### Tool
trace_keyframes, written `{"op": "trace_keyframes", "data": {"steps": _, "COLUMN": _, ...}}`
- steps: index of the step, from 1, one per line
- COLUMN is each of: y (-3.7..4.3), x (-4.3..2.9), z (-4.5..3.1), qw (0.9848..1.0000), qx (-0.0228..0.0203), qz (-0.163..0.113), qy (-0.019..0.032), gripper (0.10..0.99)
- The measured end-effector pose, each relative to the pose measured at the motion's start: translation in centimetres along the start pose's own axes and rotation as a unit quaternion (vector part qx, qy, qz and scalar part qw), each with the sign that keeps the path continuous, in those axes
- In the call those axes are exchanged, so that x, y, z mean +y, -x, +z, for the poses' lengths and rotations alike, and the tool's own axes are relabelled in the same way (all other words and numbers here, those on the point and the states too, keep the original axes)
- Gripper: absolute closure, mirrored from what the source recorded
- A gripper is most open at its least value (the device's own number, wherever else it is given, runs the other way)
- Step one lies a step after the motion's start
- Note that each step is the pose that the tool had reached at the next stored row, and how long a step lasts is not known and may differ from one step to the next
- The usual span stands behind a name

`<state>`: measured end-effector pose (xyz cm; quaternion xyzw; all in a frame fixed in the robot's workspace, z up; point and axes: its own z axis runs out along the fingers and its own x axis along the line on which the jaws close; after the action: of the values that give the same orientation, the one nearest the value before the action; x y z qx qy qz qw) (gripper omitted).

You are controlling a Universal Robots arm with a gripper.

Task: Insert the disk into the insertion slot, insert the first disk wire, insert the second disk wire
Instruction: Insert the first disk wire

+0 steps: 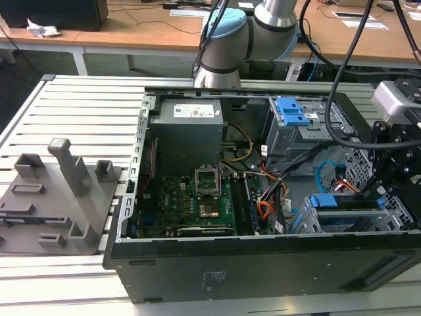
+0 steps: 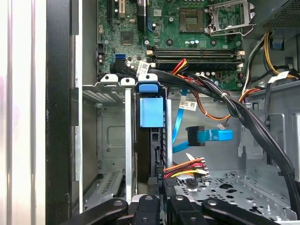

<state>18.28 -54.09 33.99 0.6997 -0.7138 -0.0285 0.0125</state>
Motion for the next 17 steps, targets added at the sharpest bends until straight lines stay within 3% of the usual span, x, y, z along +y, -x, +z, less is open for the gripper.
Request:
{"op": "trace_keyframes", "data": {"steps": 2, "y": -0.01, "x": 0.00, "z": 0.01, "qw": 1.0000, "qx": 0.0001, "qz": 0.000, "qy": -0.0001, "gripper": 0.914}}
{"op": "trace_keyframes", "data": {"steps": 3, "y": -0.01, "x": 0.01, "z": -0.15, "qw": 1.0000, "qx": 0.0004, "qz": 0.000, "qy": -0.0001, "gripper": 0.847}}
{"op": "trace_keyframes", "data": {"steps": 5, "y": 0.04, "x": 0.07, "z": -1.14, "qw": 1.0000, "qx": 0.0002, "qz": 0.000, "qy": 0.0000, "gripper": 0.847}}
{"op": "trace_keyframes", "data": {"steps": 6, "y": 0.05, "x": 0.13, "z": -1.17, "qw": 1.0000, "qx": 0.0000, "qz": 0.000, "qy": -0.0001, "gripper": 0.863}}
{"op": "trace_keyframes", "data": {"steps": 7, "y": 0.03, "x": 0.74, "z": -1.13, "qw": 1.0000, "qx": 0.0001, "qz": 0.000, "qy": -0.0002, "gripper": 0.980}}
{"op": "trace_keyframes", "data": {"steps": 8, "y": -0.01, "x": 1.11, "z": -1.08, "qw": 1.0000, "qx": 0.0002, "qz": 0.000, "qy": -0.0002, "gripper": 0.980}}
{"op": "trace_keyframes", "data": {"steps": 12, "y": -0.24, "x": 1.03, "z": 0.05, "qw": 1.0000, "qx": 0.0008, "qz": -0.001, "qy": -0.0002, "gripper": 0.980}}
{"op": "trace_keyframes", "data": {"steps": 14, "y": -0.26, "x": 1.03, "z": 0.11, "qw": 1.0000, "qx": 0.0003, "qz": -0.001, "qy": -0.0001, "gripper": 0.980}}
{"op": "trace_keyframes", "data": {"steps": 17, "y": -0.24, "x": 1.09, "z": -0.73, "qw": 1.0000, "qx": 0.0001, "qz": -0.001, "qy": -0.0001, "gripper": 0.980}}
